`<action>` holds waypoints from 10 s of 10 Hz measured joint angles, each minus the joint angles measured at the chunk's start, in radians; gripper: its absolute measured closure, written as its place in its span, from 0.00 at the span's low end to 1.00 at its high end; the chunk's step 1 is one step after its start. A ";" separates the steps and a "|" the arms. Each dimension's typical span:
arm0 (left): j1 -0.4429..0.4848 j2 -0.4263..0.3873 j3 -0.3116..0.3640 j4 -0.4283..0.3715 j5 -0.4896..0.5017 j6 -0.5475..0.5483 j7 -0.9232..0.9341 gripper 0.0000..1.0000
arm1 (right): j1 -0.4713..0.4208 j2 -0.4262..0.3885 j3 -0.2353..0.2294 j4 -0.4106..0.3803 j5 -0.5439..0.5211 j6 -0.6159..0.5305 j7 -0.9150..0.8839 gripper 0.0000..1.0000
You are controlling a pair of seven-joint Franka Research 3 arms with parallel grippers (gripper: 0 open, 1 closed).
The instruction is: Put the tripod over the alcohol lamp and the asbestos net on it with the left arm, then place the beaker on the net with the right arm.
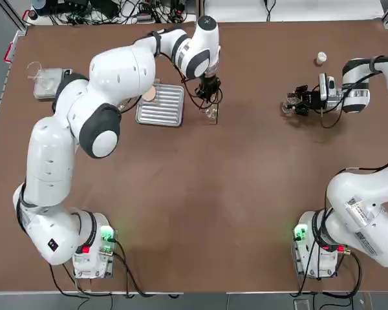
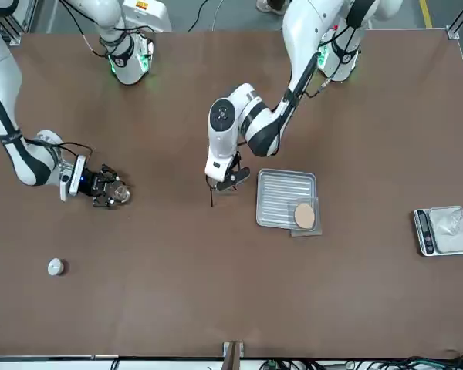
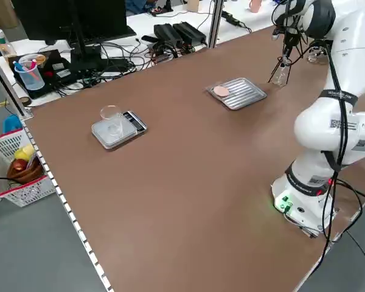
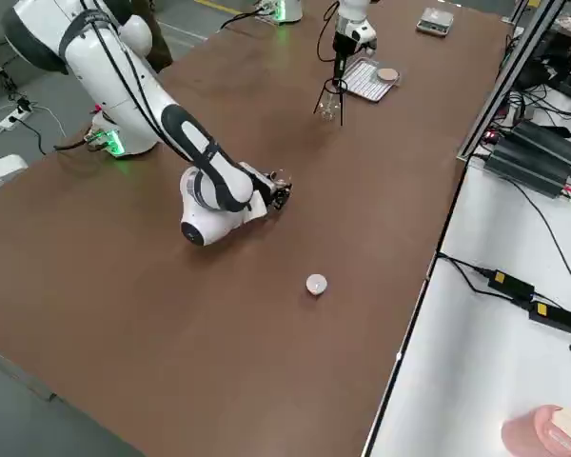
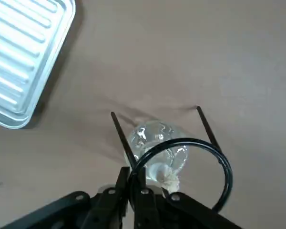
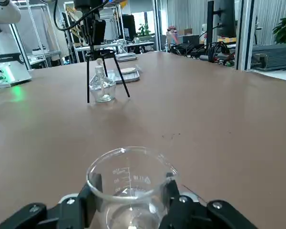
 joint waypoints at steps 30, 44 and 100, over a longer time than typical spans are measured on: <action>0.489 -0.270 -0.064 -0.104 -0.086 -0.107 0.471 0.38 | -0.001 -0.006 0.002 0.002 0.000 0.002 0.004 0.41; 1.040 -0.067 -0.222 -0.235 -0.584 -0.002 1.541 0.41 | -0.003 -0.007 0.001 0.002 0.000 -0.011 0.005 0.41; 0.903 0.076 -0.757 -0.493 -1.185 0.613 1.961 0.91 | 0.092 -0.112 0.045 0.021 0.018 -0.023 0.175 0.41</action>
